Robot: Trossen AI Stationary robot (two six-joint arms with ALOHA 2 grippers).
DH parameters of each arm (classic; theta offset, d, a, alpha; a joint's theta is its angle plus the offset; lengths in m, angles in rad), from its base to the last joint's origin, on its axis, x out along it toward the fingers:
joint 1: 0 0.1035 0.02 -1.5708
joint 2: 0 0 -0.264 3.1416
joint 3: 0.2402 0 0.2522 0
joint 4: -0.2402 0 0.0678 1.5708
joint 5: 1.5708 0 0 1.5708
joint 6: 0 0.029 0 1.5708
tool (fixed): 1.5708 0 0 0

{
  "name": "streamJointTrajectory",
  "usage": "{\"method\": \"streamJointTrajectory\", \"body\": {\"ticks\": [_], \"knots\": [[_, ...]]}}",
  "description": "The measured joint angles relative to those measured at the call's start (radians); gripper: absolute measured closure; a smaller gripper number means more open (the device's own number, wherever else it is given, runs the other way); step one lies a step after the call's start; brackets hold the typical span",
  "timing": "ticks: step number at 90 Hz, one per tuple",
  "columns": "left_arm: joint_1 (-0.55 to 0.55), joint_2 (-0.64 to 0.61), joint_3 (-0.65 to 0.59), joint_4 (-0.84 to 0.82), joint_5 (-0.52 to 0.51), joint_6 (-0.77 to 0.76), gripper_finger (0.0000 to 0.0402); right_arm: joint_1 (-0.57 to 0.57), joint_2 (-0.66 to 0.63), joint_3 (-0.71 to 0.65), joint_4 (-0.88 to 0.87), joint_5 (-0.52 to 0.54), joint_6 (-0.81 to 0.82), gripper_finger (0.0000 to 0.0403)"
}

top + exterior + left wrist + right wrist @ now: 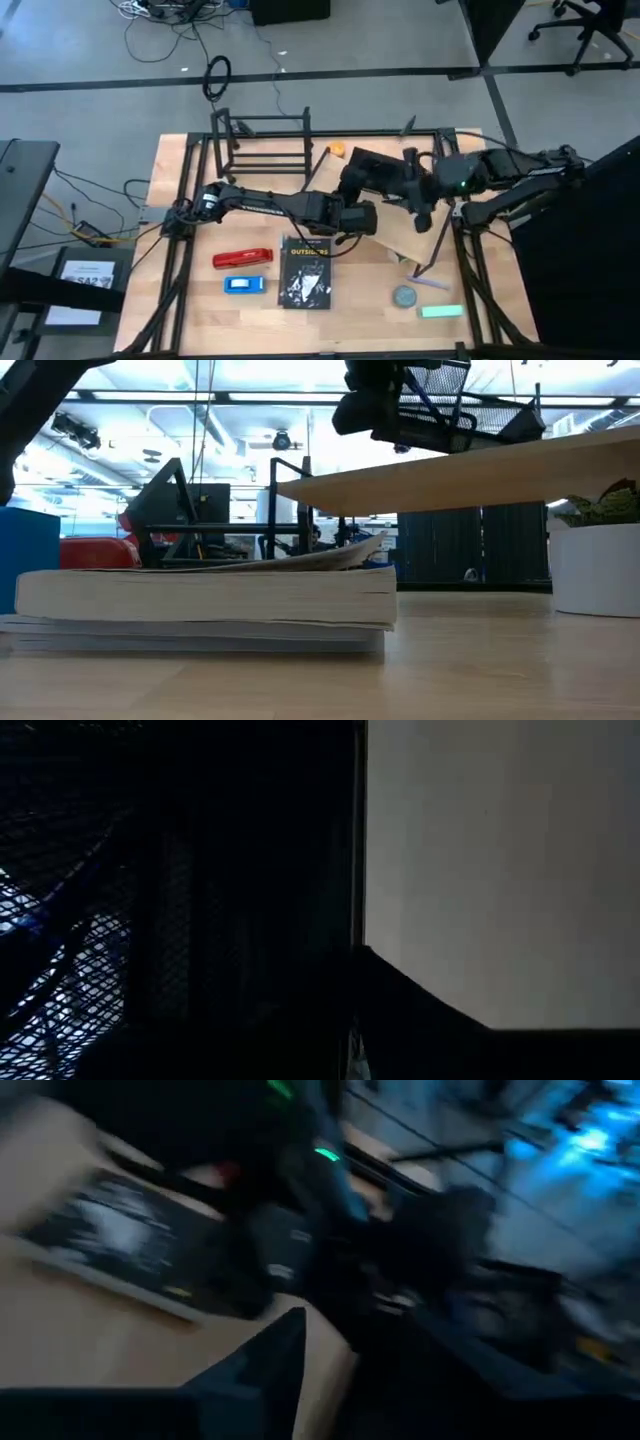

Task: Stock shelves
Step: Adjust the shelf, pen holder and book shelf

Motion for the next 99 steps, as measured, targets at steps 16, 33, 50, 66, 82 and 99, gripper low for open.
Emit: {"method": "streamJointTrajectory", "body": {"ticks": [16, 33, 50, 66, 82, 99], "knots": [[-0.003, -0.001, 0.0, 0.036, 0.148, -0.111, 0.0401, 0.065, 0.021, 0.0, -0.008, 0.11, -0.003, 0.0213], [-0.004, -0.001, 0.0, 0.027, 0.378, -0.292, 0.0401, 0.133, -0.011, 0.0, -0.009, 0.112, 0.075, 0.0189], [0.003, -0.001, 0.0, 0.03, 0.437, -0.343, 0.04, 0.16, -0.027, 0.0, -0.026, 0.112, 0.135, 0.0193], [0.022, -0.002, 0.0, 0.035, 0.535, -0.366, 0.0351, 0.159, -0.028, 0.0, -0.047, 0.112, 0.175, 0.0199], [0.024, -0.002, 0.015, 0.03, 0.534, -0.364, 0.027, 0.134, -0.028, 0.0, -0.085, 0.098, 0.28, 0.0191], [0.011, -0.002, 0.116, 0.014, 0.513, -0.369, 0.0222, 0.076, -0.028, 0.0, -0.134, 0.074, 0.352, 0.0176]]}}
